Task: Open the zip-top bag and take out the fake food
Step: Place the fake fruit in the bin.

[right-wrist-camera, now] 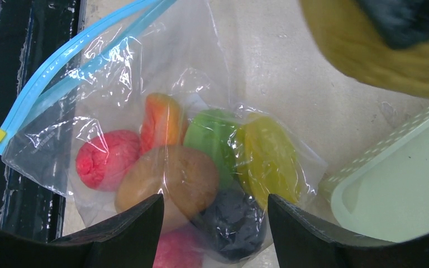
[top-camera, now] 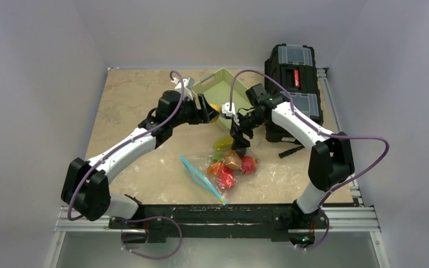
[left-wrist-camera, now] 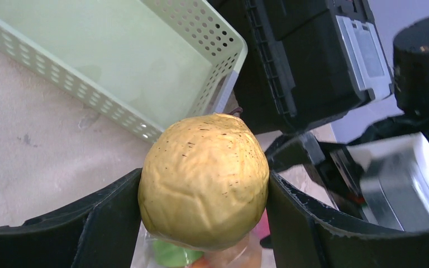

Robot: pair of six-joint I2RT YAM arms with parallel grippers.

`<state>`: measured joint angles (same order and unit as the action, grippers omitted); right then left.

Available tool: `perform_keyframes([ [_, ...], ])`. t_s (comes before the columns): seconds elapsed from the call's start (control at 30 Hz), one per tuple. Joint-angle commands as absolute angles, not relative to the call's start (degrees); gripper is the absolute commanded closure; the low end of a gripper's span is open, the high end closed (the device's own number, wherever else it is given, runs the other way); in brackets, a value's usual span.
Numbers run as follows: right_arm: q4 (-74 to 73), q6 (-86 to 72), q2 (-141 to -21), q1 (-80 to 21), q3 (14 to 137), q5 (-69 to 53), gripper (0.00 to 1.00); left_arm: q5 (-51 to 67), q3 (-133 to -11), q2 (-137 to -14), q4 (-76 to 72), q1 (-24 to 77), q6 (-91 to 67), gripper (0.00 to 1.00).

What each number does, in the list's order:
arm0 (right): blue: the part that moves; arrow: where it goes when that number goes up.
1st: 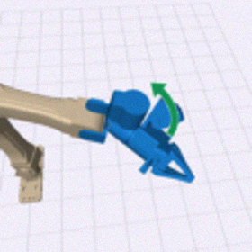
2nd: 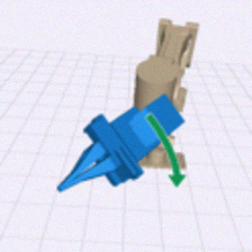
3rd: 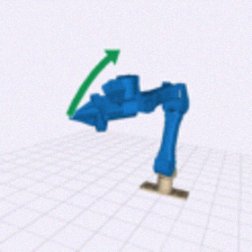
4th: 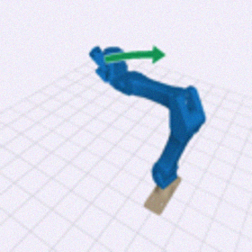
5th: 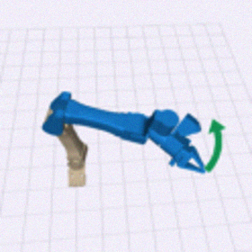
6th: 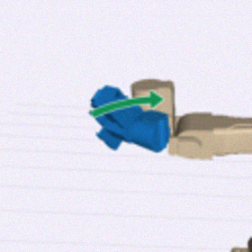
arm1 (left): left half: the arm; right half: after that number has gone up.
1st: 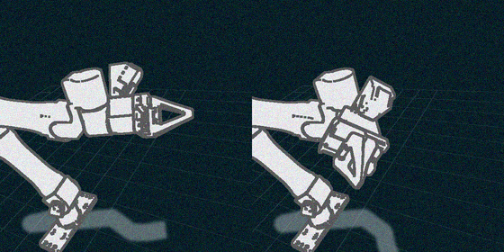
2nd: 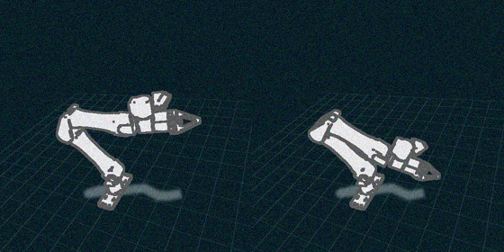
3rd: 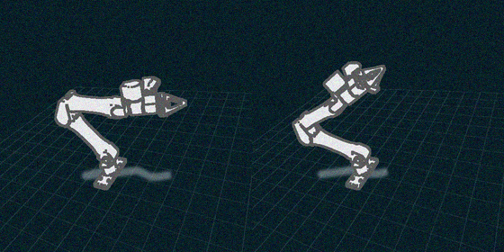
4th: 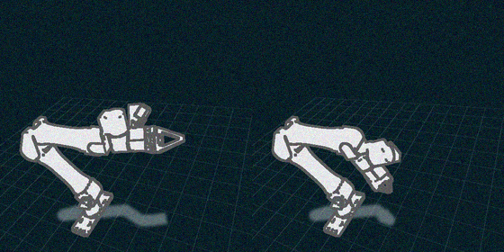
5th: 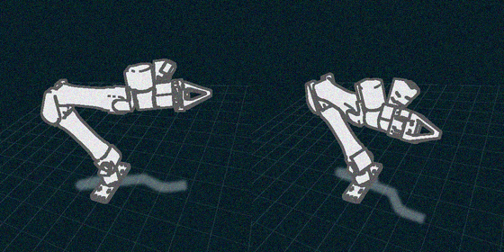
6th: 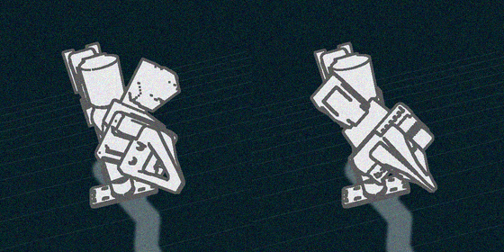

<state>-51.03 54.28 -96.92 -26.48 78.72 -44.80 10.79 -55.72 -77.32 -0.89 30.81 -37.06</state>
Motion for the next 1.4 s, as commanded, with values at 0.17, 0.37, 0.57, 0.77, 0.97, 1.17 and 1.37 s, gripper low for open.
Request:
perform_keyframes([
  [0.17,-50.98,55.37,-93.52,-25.96,79.81,-47.14,0.33,12.64,-68.23,-90.30,-5.83,29.31,-42.47,1.00],
  [0.37,-50.89,55.46,-93.28,-25.88,79.70,-47.13,0.32,13.58,-73.34,-97.45,-5.55,28.49,-45.60,1.00],
  [0.57,-50.89,55.49,-93.29,-25.83,79.61,-47.10,0.32,14.48,-78.22,-103.47,-3.51,28.03,-47.40,1.00],
  [0.77,-50.86,55.57,-93.26,-25.71,79.61,-47.11,0.32,14.55,-81.73,-107.72,-0.42,28.04,-47.81,1.00],
  [0.97,-50.80,55.55,-93.34,-25.67,79.49,-47.02,0.32,14.26,-83.79,-110.23,2.52,28.02,-47.85,1.00],
  [1.17,-50.84,55.56,-93.42,-25.58,79.45,-47.02,0.32,14.27,-85.86,-111.89,4.73,28.02,-47.40,0.95],
  [1.37,-50.80,55.57,-93.44,-25.55,79.41,-46.93,0.32,14.98,-87.54,-113.04,5.39,28.03,-47.30,0.89],
])
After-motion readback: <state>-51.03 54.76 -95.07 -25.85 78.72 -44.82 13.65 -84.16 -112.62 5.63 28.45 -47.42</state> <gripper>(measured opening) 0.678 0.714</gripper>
